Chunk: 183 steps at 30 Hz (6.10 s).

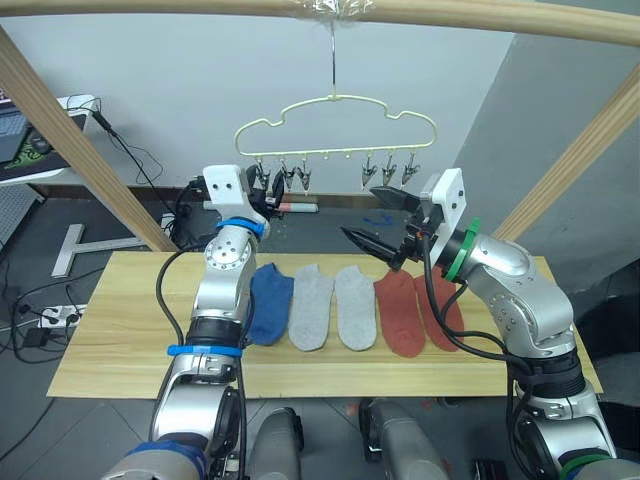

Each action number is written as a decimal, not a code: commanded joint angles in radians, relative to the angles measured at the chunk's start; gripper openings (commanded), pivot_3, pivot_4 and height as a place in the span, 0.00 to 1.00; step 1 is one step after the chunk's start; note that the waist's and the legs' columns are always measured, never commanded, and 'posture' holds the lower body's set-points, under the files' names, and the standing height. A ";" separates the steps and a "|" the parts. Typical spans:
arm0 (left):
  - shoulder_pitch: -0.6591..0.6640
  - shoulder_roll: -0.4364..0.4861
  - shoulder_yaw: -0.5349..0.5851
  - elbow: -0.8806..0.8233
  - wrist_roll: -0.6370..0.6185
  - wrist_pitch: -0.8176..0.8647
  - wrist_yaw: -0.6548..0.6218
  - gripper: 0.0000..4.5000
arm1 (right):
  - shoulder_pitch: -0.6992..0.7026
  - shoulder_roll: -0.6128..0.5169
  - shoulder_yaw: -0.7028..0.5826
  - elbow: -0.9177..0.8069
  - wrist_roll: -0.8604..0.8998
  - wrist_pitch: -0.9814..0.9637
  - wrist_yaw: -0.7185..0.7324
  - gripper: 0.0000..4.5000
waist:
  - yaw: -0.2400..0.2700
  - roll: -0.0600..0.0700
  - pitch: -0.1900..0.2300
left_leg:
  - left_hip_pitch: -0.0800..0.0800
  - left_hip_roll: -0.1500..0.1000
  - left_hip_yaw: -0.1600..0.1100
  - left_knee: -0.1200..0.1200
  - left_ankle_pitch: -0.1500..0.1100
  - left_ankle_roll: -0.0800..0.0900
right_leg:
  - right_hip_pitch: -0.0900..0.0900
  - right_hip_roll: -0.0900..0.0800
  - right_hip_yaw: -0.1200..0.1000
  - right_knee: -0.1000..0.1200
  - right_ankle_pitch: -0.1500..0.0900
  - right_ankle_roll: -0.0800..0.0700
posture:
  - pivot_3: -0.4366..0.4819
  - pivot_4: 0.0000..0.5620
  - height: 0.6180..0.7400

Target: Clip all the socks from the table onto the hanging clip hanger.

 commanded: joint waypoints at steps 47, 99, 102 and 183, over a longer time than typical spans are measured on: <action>0.037 0.025 0.018 -0.094 -0.019 0.016 -0.049 0.04 | 0.170 0.054 -0.090 0.463 -0.268 0.057 -0.446 1.00 | -0.005 0.000 0.008 | 0.000 0.000 0.002 -0.001 0.000 0.000 | -0.002 0.000 0.001 0.001 0.000 0.003 | 0.38 0.52 1.00; 0.134 0.054 0.418 -0.534 -0.975 0.928 0.028 0.04 | -0.140 0.153 0.315 0.326 -0.410 -0.251 -0.018 0.01 | 0.005 -0.001 0.010 | -0.001 0.000 0.000 0.000 0.000 -0.001 | -0.003 -0.001 0.000 0.001 0.000 0.004 | 0.52 0.48 1.00; 0.146 0.057 0.414 -0.552 -1.012 0.936 0.054 0.04 | -0.165 0.176 0.305 0.364 -0.418 -0.280 -0.031 0.01 | 0.010 -0.002 0.010 | -0.001 0.000 -0.001 0.000 0.000 -0.001 | -0.003 -0.001 0.001 0.001 0.000 0.004 | 0.53 0.48 1.00; 0.381 0.306 0.062 -0.775 -0.670 0.613 -0.180 0.72 | 0.074 0.133 0.128 -0.047 -0.108 0.166 0.022 1.00 | 0.063 -0.001 0.011 | -0.011 0.000 -0.002 -0.001 0.001 -0.003 | -0.010 -0.007 -0.001 0.000 -0.001 0.002 | 0.52 0.48 1.00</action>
